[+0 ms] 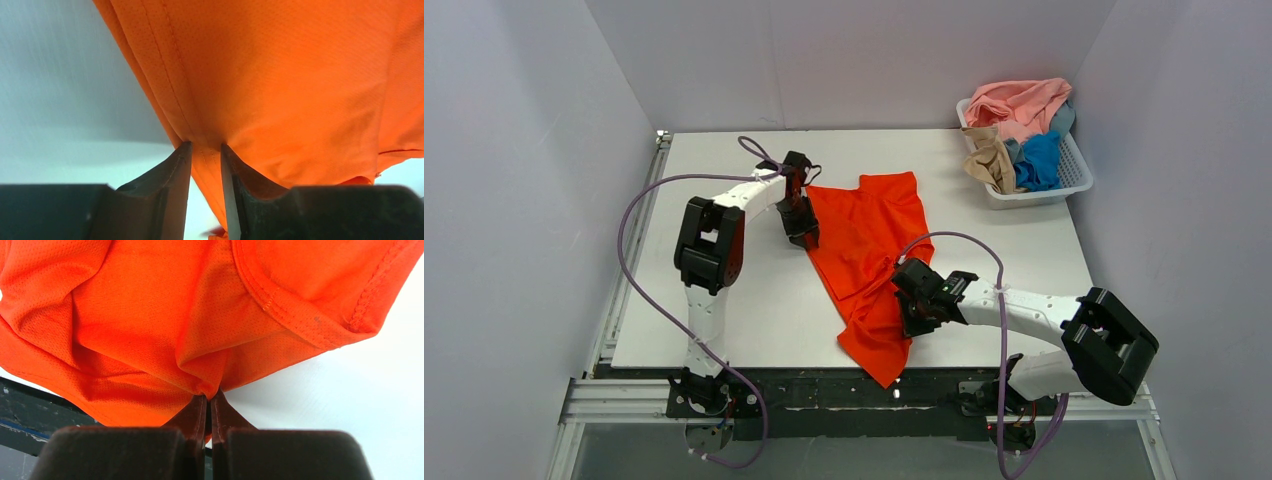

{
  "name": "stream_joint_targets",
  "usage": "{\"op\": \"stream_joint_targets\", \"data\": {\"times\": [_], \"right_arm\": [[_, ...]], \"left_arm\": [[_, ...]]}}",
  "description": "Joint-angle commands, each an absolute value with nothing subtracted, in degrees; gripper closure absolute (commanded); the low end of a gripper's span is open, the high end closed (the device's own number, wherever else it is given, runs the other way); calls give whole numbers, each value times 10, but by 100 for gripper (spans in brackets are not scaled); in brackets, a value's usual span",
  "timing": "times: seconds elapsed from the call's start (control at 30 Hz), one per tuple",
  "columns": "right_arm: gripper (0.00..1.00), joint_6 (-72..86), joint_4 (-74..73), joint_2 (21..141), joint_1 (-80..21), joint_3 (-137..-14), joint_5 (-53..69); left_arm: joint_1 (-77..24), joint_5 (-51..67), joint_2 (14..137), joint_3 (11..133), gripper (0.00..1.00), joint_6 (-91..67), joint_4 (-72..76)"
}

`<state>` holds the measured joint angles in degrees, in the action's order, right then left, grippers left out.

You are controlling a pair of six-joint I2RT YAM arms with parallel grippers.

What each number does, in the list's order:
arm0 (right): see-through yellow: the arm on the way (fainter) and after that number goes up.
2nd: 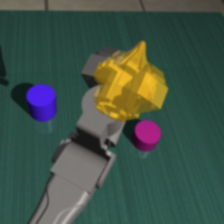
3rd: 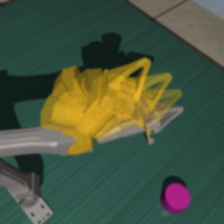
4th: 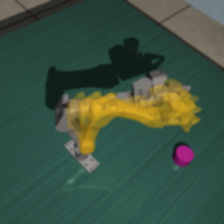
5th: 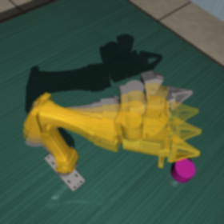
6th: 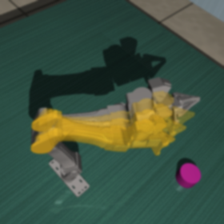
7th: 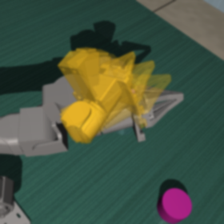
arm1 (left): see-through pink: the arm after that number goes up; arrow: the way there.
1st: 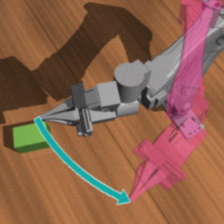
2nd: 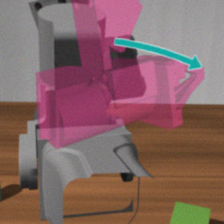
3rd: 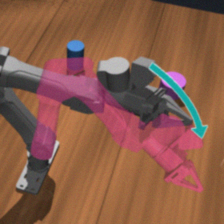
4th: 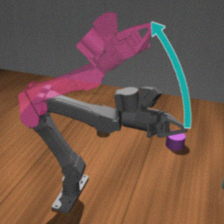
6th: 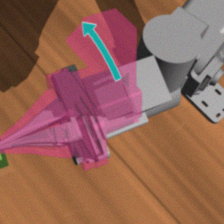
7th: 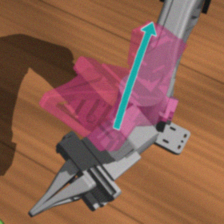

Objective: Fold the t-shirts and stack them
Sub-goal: Flatten out the tshirt

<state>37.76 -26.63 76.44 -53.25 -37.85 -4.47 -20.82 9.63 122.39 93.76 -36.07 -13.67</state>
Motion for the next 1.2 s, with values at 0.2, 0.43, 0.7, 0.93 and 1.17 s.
{"op": "stream_joint_targets", "data": {"times": [0.2, 0.43, 0.7, 0.93, 1.17], "right_arm": [[99, 383, -293, 787, -531, -363, -61], [99, 382, -296, 795, -531, -367, -60], [99, 384, -299, 796, -530, -367, -61], [99, 389, -303, 798, -530, -368, -68], [99, 395, -311, 798, -530, -369, -76]], "left_arm": [[-205, 58, 1230, 949, 69, -330, -229], [-200, 55, 1246, 963, 72, -327, -232], [-200, 63, 1253, 977, 100, -333, -241], [-199, 50, 1194, 964, 100, -334, -246], [-189, -34, 1100, 893, 100, -330, -281]]}}
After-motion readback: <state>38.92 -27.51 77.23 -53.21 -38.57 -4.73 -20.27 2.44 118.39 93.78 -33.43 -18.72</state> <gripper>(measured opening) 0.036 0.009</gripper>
